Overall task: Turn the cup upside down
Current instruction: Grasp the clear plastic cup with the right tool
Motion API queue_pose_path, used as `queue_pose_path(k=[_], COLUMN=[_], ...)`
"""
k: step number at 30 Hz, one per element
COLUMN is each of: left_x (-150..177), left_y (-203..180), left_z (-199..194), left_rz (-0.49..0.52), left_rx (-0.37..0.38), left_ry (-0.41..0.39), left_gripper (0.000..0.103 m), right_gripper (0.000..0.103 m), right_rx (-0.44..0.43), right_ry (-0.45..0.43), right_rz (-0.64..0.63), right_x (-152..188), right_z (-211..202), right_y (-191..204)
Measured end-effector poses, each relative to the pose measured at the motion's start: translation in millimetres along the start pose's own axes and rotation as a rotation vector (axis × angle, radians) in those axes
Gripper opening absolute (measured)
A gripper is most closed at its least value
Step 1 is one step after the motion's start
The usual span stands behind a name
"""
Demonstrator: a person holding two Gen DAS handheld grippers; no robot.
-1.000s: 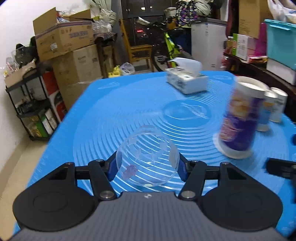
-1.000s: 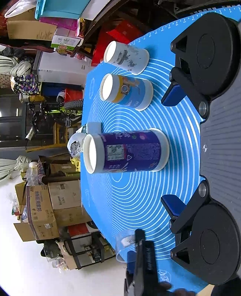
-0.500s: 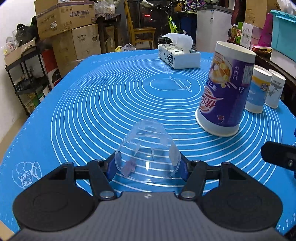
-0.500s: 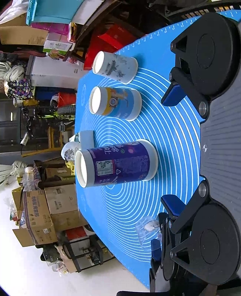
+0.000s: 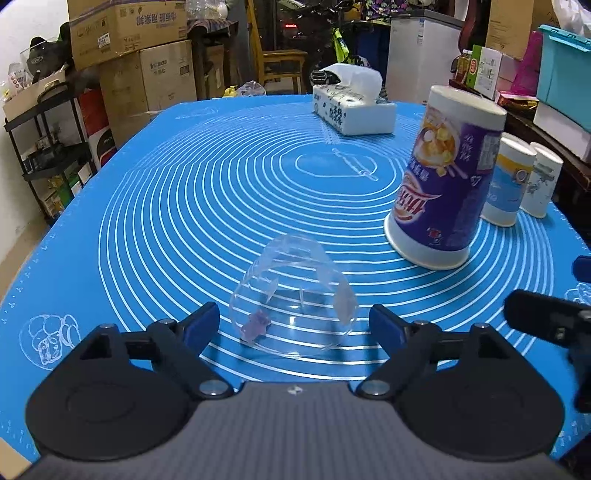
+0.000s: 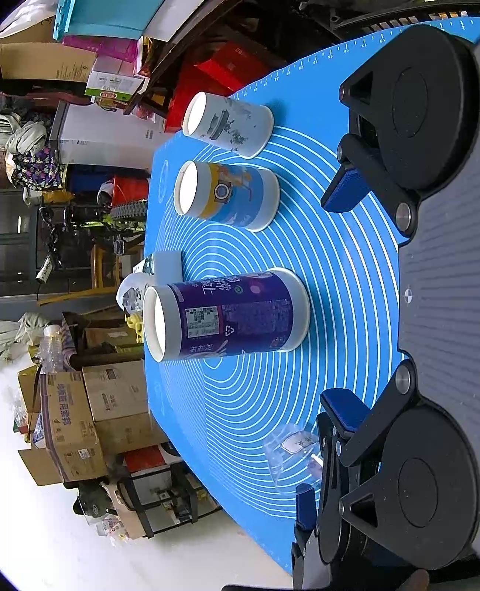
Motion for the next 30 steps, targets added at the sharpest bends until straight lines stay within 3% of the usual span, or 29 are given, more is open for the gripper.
queue_pose_path(k=[6, 11, 14, 17, 21, 25, 30], left_x=[0, 0, -7, -13, -14, -11, -2], left_y=[2, 24, 47, 72, 108, 134, 153], left_z=[-39, -62, -63, -57, -46, -41, -34], left_rz=[0.021, -0.016, -0.071, -0.146, -0.244, -0.305, -0.331], left_rx=[0.036, 0.035, -0.006, -0.095, -0.174, -0.187, -0.182], left_ry=[-0.054, -0.094, -0.111, -0.125, -0.114, -0.094, -0.079], left_gripper=[0.094, 0.094, 0.094, 0.094, 0.094, 0.094, 0.094], right_gripper=[0.101, 0.101, 0.101, 0.101, 0.098, 0.087, 0.084], right_rx=[-0.051, -0.08, -0.121, -0.186, -0.202, -0.224, -0.182], right_ry=[-0.01, -0.011, 0.034, 0.083, 0.147, 0.293, 0.414], right_rz=[-0.008, -0.096, -0.143, -0.154, -0.168, -0.089, -0.092], right_x=[-13, -30, -44, -61, -85, -104, -111], right_z=[-14, -30, -28, -19, 3, 44, 76], right_y=[3, 23, 45, 67, 96, 111, 130])
Point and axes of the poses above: each gripper's, at about its wrist camera, not at the fingertips, and z roughly the way its jaws point, y to its left, x to its underside, the point moved 2 cm from there along z, roughly the way its jaws point, and after that the axes turned 13 degrees about y, right-handed, at the moved point
